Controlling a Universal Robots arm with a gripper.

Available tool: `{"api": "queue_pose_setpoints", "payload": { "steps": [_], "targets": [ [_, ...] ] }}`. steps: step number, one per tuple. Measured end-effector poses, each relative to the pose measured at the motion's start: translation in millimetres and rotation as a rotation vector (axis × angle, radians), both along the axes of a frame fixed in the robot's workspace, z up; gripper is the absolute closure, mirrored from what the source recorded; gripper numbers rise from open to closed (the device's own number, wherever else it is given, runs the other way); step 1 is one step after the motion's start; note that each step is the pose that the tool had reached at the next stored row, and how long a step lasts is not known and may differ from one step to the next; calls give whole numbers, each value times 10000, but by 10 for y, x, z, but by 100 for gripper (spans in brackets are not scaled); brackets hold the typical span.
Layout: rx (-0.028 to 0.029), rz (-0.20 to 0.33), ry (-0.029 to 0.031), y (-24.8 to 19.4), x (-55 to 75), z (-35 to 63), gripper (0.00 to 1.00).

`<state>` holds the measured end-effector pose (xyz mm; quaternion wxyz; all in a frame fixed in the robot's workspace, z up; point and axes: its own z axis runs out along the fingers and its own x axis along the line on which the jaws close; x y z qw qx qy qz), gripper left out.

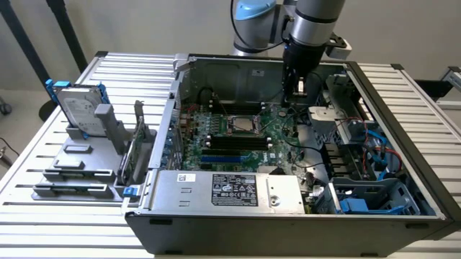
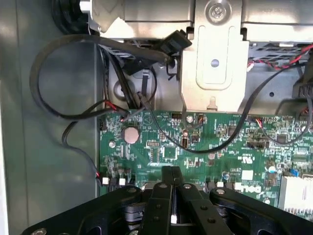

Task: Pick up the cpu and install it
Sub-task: 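Close the cpu cover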

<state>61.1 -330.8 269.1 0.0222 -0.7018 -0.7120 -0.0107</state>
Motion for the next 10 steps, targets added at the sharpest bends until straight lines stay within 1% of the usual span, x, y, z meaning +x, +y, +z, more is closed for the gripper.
{"api": "queue_pose_setpoints", "payload": {
  "steps": [7,10],
  "targets": [
    [1,30,-1,0,12,-128,89],
    [0,42,8,0,12,-178,89]
  ]
}}
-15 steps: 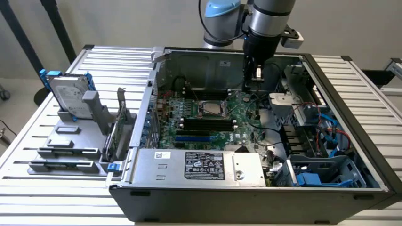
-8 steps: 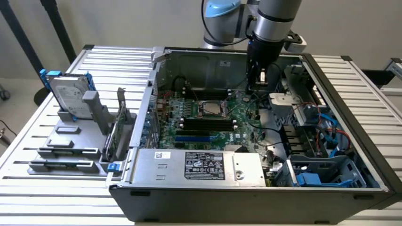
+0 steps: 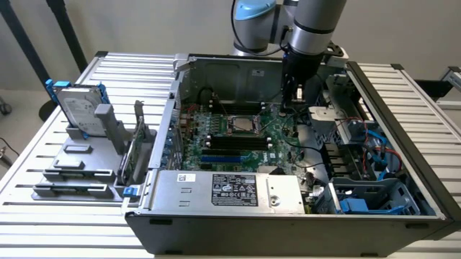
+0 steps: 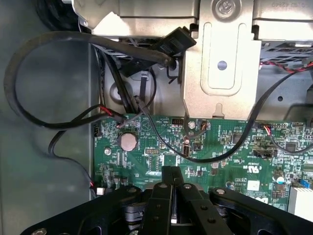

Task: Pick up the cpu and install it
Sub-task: 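Close the cpu cover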

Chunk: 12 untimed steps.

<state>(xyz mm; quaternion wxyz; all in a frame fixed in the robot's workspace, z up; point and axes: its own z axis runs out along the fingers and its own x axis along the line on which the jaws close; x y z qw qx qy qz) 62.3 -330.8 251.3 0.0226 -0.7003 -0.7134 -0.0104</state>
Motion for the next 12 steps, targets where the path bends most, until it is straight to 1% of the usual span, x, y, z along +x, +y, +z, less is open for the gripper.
{"api": "queue_pose_setpoints", "payload": {
  "steps": [2,3,4,5,6,7,9,10,11,12],
  "targets": [
    [2,7,25,0,-2,-19,89],
    [1,10,59,0,-6,-23,89],
    [1,12,112,0,-14,-26,89],
    [0,12,181,0,-22,-27,89],
    [0,14,271,-1,-31,-27,89],
    [5,14,399,-1,-38,-27,89],
    [18,13,739,0,-50,-28,89],
    [19,12,897,0,-57,-28,89],
    [19,12,1033,0,-63,-28,89],
    [18,11,1122,0,-75,-28,89]
  ]
}}
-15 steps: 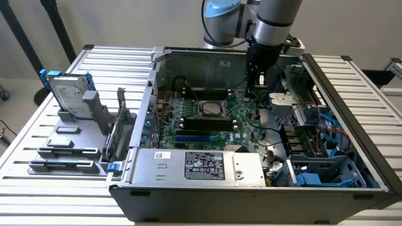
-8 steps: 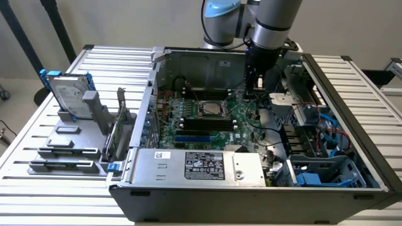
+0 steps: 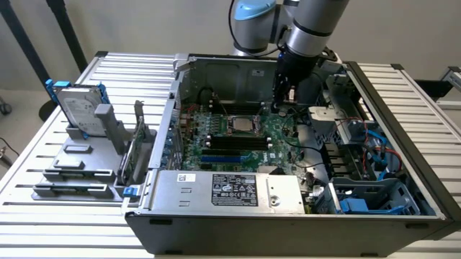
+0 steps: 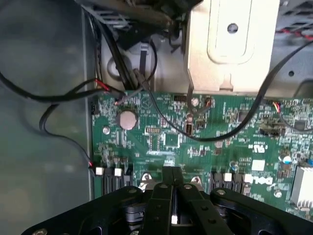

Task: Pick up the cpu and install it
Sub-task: 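Close the cpu cover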

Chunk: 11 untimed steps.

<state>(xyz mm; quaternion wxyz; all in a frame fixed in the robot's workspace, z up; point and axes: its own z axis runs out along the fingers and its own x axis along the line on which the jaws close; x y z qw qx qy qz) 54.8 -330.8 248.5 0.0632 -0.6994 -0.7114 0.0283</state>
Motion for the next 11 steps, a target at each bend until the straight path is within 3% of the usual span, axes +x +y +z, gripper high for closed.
{"api": "queue_pose_setpoints", "payload": {
  "steps": [6,11],
  "targets": [
    [1,3,317,-1,-129,0,89],
    [-9,5,668,0,-243,1,89]
  ]
}}
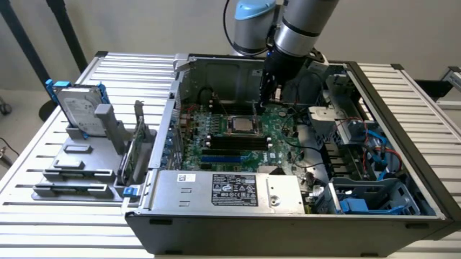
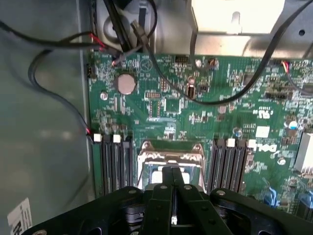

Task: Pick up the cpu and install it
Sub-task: 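Close the cpu cover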

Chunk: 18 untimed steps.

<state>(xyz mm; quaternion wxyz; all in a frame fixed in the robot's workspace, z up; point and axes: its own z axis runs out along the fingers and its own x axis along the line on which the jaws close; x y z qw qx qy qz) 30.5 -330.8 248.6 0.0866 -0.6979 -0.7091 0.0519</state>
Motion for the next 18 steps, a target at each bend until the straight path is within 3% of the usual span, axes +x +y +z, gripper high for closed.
{"api": "queue_pose_setpoints", "payload": {
  "steps": [6,8,12,18],
  "targets": [
    [-11,5,423,0,-134,-6,89],
    [-17,14,539,0,-170,-11,89],
    [-22,47,724,0,-238,-27,89],
    [-23,74,929,0,-384,-64,89]
  ]
}}
